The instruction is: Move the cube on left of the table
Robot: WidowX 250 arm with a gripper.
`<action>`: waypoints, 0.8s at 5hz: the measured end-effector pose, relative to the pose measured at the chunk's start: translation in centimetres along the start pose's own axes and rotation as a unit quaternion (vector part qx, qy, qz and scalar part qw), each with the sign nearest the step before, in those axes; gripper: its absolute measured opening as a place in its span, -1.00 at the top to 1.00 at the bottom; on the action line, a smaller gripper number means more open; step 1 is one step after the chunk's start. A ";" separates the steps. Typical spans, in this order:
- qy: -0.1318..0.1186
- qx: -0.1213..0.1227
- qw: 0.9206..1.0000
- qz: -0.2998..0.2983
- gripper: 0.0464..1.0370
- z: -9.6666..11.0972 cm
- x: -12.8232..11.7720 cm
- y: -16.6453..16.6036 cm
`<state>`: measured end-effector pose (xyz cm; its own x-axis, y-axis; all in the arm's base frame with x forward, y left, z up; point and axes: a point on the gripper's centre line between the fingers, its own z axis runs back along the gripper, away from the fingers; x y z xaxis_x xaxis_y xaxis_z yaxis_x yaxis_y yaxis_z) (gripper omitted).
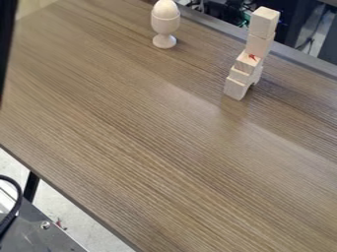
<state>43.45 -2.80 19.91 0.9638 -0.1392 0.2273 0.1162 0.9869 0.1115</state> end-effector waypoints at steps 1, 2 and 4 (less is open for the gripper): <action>-0.003 0.008 0.999 0.050 -0.93 -0.3 -0.9 0.2; -0.014 0.006 0.996 0.084 -0.93 -0.1 -1.0 0.2; -0.021 -0.031 0.993 0.114 -0.93 -1.4 -0.8 -1.1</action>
<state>42.83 -3.68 18.28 0.9559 0.0859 0.2807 -0.0874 0.9961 -0.0074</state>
